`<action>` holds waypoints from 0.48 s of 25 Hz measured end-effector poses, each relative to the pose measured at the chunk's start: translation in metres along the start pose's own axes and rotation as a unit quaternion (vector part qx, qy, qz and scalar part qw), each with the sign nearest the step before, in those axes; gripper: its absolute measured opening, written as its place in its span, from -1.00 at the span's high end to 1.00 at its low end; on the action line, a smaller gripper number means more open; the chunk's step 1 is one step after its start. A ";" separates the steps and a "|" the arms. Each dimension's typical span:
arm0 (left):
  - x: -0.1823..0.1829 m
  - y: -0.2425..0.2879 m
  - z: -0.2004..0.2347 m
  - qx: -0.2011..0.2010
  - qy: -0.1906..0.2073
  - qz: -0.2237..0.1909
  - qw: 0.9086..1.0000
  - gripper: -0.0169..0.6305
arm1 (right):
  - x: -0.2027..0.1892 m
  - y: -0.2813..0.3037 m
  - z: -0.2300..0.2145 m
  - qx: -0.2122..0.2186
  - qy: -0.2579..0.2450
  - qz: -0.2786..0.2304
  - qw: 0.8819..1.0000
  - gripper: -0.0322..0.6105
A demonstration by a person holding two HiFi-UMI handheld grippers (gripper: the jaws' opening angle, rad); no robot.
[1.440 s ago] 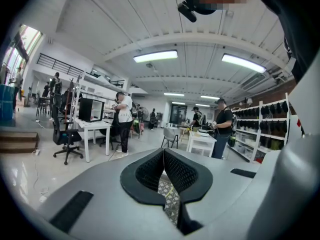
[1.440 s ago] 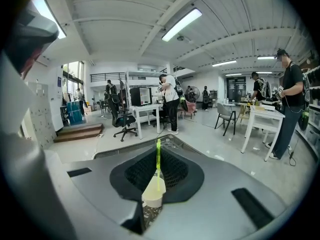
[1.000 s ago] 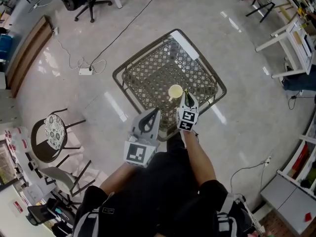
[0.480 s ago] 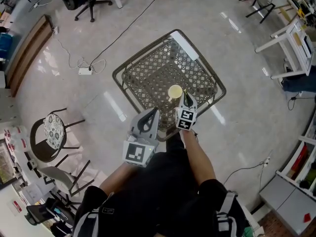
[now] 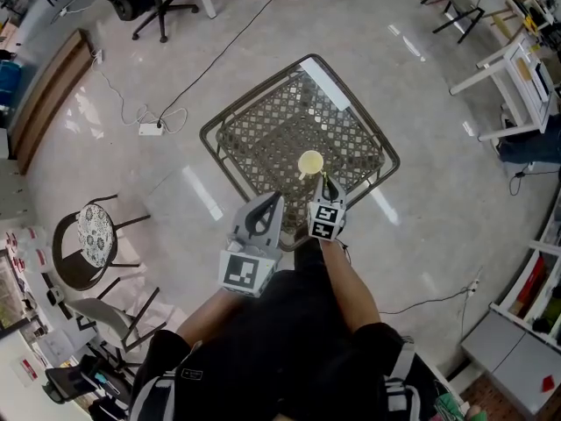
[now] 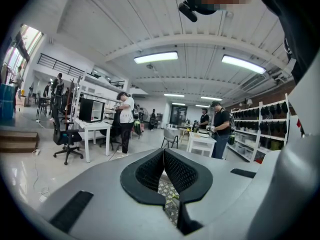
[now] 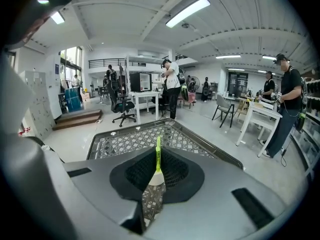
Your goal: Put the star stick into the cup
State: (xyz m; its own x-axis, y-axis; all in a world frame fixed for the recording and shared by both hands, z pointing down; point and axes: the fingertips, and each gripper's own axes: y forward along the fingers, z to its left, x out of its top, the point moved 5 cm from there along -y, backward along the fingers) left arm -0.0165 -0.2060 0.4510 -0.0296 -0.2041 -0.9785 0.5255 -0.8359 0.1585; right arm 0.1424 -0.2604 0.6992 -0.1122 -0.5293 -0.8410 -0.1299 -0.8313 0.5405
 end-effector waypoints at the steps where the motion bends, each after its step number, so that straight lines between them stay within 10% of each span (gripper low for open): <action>1: -0.001 -0.002 0.000 -0.001 0.000 0.000 1.000 0.90 | -0.004 -0.001 0.003 0.000 -0.002 0.004 1.000 0.83; 12: 0.003 -0.021 -0.001 -0.008 0.001 -0.006 1.000 0.90 | -0.025 -0.009 0.016 -0.009 -0.013 0.041 0.999 0.83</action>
State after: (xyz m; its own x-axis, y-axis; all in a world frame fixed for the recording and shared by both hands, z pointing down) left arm -0.0265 -0.1889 0.4451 -0.0347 -0.1941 -0.9804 0.5387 -0.8299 0.1452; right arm 0.1304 -0.2365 0.7159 -0.1481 -0.5914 -0.7927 -0.1021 -0.7881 0.6070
